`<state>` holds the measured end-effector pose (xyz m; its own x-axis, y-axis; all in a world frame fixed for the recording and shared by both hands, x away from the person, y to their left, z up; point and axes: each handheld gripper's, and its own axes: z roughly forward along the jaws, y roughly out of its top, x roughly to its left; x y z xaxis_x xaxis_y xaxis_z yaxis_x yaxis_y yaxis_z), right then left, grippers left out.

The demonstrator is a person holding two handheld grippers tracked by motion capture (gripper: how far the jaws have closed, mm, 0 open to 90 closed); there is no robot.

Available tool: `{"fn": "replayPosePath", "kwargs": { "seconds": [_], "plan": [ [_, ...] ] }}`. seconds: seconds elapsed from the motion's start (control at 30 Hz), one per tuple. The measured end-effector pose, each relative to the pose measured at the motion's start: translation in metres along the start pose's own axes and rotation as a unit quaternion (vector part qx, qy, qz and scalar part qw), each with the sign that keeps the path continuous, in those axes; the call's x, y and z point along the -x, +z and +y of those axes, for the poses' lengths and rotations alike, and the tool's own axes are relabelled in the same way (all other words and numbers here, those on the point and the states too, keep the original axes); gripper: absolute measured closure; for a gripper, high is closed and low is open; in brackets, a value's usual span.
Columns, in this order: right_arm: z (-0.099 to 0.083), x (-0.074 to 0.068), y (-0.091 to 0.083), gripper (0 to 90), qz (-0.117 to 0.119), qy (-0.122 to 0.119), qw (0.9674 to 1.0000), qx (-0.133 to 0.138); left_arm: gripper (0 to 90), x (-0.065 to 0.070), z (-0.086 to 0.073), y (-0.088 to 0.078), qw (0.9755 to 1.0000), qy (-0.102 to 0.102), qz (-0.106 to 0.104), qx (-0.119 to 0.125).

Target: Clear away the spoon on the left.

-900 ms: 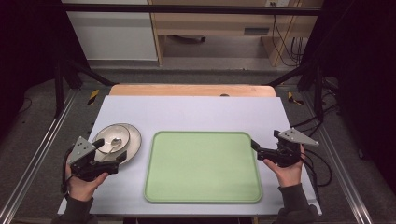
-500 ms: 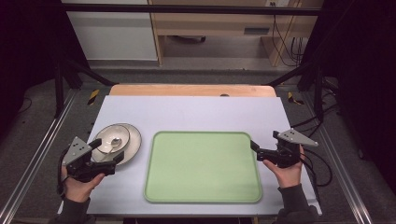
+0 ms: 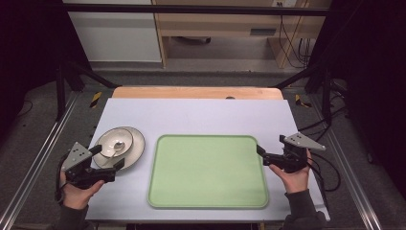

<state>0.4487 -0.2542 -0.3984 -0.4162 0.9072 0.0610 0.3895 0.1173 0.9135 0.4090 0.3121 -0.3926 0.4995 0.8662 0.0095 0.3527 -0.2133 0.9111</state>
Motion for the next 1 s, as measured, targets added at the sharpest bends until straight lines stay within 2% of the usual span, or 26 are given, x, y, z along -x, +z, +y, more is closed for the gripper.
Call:
{"fn": "replayPosePath", "kwargs": {
  "seconds": [0.57,1.0],
  "plan": [
    [-0.001,-0.001,0.001,6.2,0.001,0.0,1.0,-0.009,6.4,-0.004,-0.01,-0.004,0.9996,0.006,0.013,-0.023],
    [-0.002,-0.002,0.003,6.4,0.005,-0.001,0.9999,-0.014,17.9,-0.003,-0.019,0.001,0.9988,0.021,0.016,-0.042]
  ]
}}
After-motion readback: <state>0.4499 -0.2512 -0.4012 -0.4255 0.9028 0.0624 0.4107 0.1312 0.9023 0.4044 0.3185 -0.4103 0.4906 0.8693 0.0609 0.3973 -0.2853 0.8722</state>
